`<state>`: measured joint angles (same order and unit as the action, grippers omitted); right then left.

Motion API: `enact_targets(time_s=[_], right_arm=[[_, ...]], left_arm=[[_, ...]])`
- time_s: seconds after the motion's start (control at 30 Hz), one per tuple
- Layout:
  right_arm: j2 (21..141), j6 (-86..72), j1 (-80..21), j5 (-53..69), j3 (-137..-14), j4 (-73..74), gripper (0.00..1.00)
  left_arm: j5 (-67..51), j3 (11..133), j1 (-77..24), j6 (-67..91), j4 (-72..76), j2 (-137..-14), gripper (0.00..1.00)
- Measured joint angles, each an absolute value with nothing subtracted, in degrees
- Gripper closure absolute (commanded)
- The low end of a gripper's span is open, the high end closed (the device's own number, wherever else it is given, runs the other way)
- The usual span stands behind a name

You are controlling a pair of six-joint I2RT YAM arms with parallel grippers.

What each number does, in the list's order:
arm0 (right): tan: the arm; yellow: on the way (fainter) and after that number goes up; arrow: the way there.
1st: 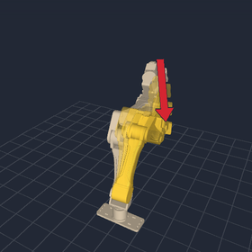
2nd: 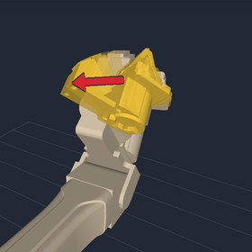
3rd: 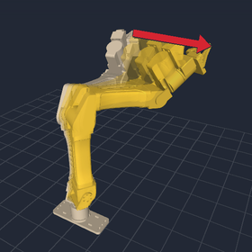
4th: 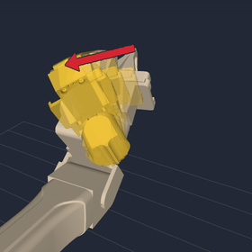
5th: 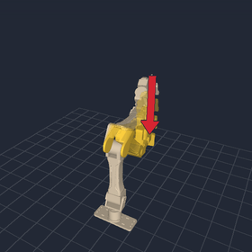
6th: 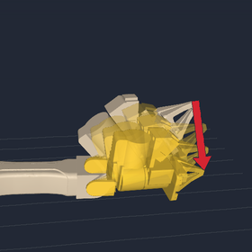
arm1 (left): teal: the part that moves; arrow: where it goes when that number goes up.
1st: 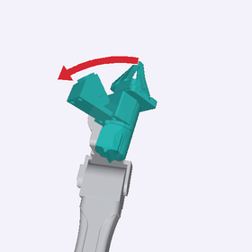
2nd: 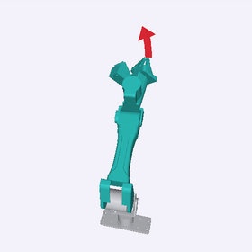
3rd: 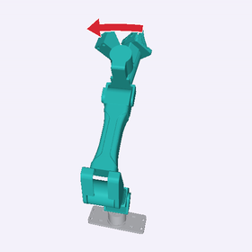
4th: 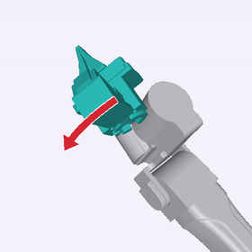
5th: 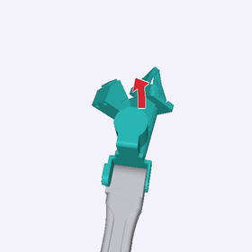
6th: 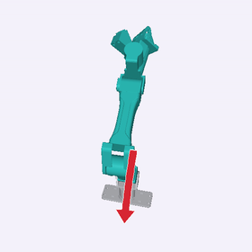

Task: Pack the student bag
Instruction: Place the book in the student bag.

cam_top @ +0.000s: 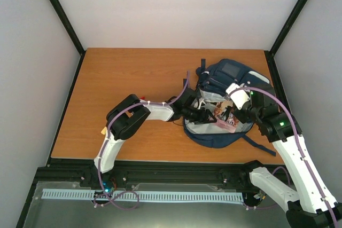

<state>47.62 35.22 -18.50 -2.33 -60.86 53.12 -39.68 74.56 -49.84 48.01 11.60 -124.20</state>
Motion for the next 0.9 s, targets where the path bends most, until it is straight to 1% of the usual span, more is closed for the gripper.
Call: enact_targets(time_s=[0.23, 0.37, 0.57, 0.7, 0.83, 0.9], right_arm=[[48.2, 34.5, -18.5, -2.1, -62.0, 53.7, 0.97], [48.4, 34.4, -18.5, -2.0, -62.5, 54.1, 0.97], [48.4, 34.7, -18.5, -1.2, -62.5, 54.8, 0.97], [48.1, 35.7, -18.5, -0.4, -62.6, 55.5, 0.97], [47.4, 37.1, -18.5, 0.8, -62.5, 56.0, 0.97], [46.9, 37.6, -18.5, 1.2, -62.5, 56.0, 0.97]], left_arm=[[-38.9, 74.9, -50.0, 52.6, 15.8, -126.1, 0.87], [-37.9, 75.0, -50.2, 54.2, 17.9, -126.1, 0.99], [-38.3, 75.8, -49.6, 56.0, 21.9, -126.1, 0.99], [-40.1, 76.9, -47.3, 57.8, 23.2, -126.2, 0.99], [-43.4, 81.4, -44.4, 60.0, 24.6, -128.3, 0.99], [-45.6, 85.7, -43.6, 61.3, 24.8, -130.9, 0.99]])
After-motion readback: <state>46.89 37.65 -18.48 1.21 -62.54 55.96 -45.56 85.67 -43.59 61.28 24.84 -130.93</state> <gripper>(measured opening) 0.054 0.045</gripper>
